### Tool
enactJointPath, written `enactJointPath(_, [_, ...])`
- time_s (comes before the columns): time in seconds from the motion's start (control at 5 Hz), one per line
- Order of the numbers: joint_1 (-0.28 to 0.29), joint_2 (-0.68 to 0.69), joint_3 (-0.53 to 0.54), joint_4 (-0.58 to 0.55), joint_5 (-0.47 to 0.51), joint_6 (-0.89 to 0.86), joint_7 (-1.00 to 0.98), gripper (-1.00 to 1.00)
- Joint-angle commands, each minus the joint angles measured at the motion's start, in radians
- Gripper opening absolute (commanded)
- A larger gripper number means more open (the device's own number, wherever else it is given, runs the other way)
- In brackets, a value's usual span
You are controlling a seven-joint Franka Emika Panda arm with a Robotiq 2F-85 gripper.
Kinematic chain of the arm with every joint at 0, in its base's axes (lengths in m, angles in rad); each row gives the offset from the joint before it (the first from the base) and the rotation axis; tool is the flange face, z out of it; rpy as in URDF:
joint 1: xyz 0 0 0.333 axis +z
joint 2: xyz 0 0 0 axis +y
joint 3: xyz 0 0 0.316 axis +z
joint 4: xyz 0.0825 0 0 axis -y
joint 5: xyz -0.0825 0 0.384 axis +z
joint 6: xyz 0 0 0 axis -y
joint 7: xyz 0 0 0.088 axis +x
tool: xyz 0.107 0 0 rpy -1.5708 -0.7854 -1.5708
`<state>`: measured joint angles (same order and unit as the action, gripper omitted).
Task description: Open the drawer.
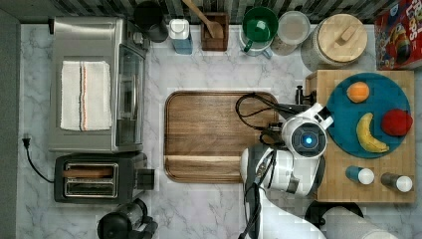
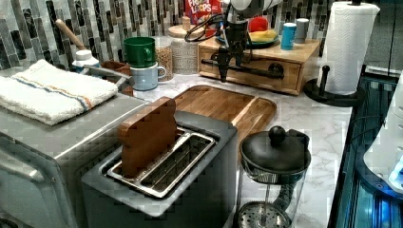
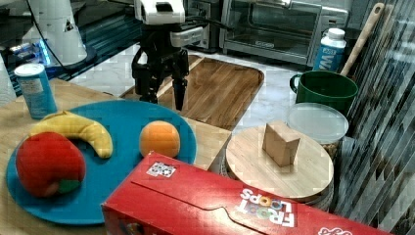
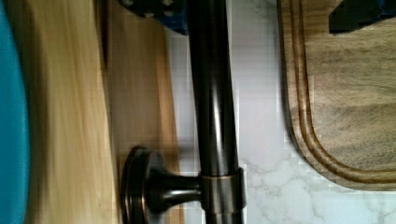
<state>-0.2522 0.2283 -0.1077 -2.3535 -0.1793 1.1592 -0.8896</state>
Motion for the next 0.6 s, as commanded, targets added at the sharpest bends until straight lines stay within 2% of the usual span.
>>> enactJointPath(0.2, [0.139,-0.016,0.16,0.066,0.109,-0.11,0.021,1.0])
enactJointPath(0.4, [0.16,-0.029,0.21,0.076,0.133,-0.191,0.029,1.0])
enactJointPath(0.6, [0.188,-0.037,0.233,0.049,0.148,-0.166,0.067,1.0])
